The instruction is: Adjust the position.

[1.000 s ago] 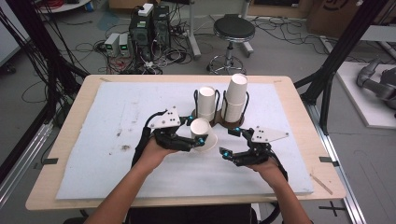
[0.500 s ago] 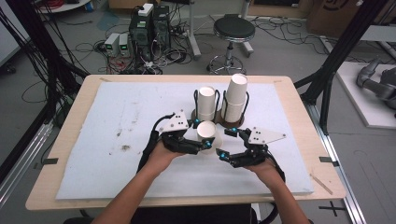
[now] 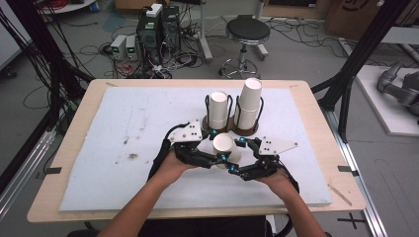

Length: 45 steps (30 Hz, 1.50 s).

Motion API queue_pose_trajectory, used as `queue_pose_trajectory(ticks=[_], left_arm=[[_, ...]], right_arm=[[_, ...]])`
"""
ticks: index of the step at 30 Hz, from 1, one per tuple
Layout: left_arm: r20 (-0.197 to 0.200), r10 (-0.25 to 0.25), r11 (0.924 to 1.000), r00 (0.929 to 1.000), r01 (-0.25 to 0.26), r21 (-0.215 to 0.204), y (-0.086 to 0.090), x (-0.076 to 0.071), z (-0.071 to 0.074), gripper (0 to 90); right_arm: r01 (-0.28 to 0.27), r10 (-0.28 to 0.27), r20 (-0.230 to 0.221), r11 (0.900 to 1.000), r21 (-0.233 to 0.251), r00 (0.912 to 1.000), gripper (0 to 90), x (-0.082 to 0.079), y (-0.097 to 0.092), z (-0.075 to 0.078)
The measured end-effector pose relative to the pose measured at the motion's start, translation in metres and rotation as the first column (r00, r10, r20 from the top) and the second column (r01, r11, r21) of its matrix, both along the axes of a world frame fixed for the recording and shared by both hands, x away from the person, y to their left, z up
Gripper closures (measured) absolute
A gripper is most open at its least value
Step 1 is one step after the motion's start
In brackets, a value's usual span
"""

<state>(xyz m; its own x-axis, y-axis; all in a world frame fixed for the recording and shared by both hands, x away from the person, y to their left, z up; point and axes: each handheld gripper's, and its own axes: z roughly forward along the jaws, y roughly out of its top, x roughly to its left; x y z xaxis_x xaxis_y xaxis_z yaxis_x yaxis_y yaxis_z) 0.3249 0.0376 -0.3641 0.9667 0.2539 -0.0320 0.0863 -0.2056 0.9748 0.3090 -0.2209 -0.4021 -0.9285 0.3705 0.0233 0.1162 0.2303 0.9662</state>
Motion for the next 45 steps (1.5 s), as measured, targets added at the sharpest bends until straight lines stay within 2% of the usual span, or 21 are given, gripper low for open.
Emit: queue_pose_trajectory(ticks=[8,14,19,22,23,24,25,26,27,28,32,36,39,45], left_arm=[[-0.006,-0.049,0.9988,0.9988,0.049,-0.003,-0.004,-0.003,0.000,35.6],[-0.002,-0.068,0.9977,0.9977,0.068,-0.001,-0.002,-0.006,0.002,35.5],[-0.007,-0.080,0.9968,0.9968,0.080,-0.010,0.002,-0.007,0.004,35.6],[-0.010,-0.080,0.9968,0.9967,0.080,-0.006,0.003,-0.007,0.004,35.7],[-0.010,-0.084,0.9964,0.9964,0.084,0.000,0.003,-0.006,0.003,35.7],[-0.011,-0.087,0.9961,0.9961,0.088,0.015,0.003,-0.007,0.003,34.7],[0.006,-0.079,0.9958,0.9969,0.078,0.048,0.003,-0.008,0.003,33.8],[0.006,-0.079,0.9958,0.9969,0.078,0.048,0.003,-0.008,0.003,31.1],[0.023,-0.063,0.9957,0.9977,0.062,0.069,0.002,-0.009,0.005,23.9],[0.022,-0.050,0.9957,0.9985,0.048,0.079,0.002,-0.009,0.007,19.9],[0.039,-0.072,0.9931,0.9967,0.068,0.096,0.001,-0.009,0.016,19.5],[0.024,-0.105,0.9819,0.9942,0.100,0.161,-0.007,-0.005,0.019,19.9],[0.014,-0.131,0.9753,0.9913,0.126,0.181,-0.010,-0.003,0.016,20.0],[0.002,-0.184,0.9610,0.9830,0.179,0.211,-0.012,-0.001,0.012,33.9]], right_arm=[[-0.036,0.036,-0.011,0.9993,0.007,0.9993,20.7,-0.001,0.003,-0.001],[-0.071,0.071,-0.014,0.9974,-0.004,0.9974,20.8,-0.002,0.006,-0.003],[-0.075,0.075,-0.006,0.9972,-0.011,0.9972,21.6,-0.002,0.006,-0.004],[-0.095,0.096,0.006,0.9950,-0.031,0.9954,30.2,-0.002,0.006,-0.004],[-0.095,0.096,0.006,0.9950,-0.031,0.9954,30.2,-0.002,0.006,-0.004],[-0.108,0.109,0.013,0.9924,-0.058,0.9939,34.0,-0.001,0.006,-0.004],[-0.109,0.110,0.013,0.9918,-0.066,0.9938,34.1,-0.001,0.006,-0.004],[-0.109,0.110,0.013,0.9918,-0.066,0.9938,34.1,-0.001,0.006,-0.004],[-0.105,0.106,0.007,0.9913,-0.079,0.9943,34.5,-0.001,0.005,-0.004],[-0.104,0.105,0.007,0.9905,-0.090,0.9944,34.8,0.000,0.004,-0.005],[-0.101,0.102,0.004,0.9877,-0.120,0.9948,35.1,0.000,0.005,-0.005],[-0.112,0.114,0.009,0.9849,-0.132,0.9935,35.1,-0.001,0.007,-0.003],[-0.115,0.118,0.014,0.9839,-0.137,0.9929,35.1,-0.001,0.007,-0.003],[-0.140,0.143,0.011,0.9805,-0.138,0.9897,35.1,-0.002,0.008,-0.003]])
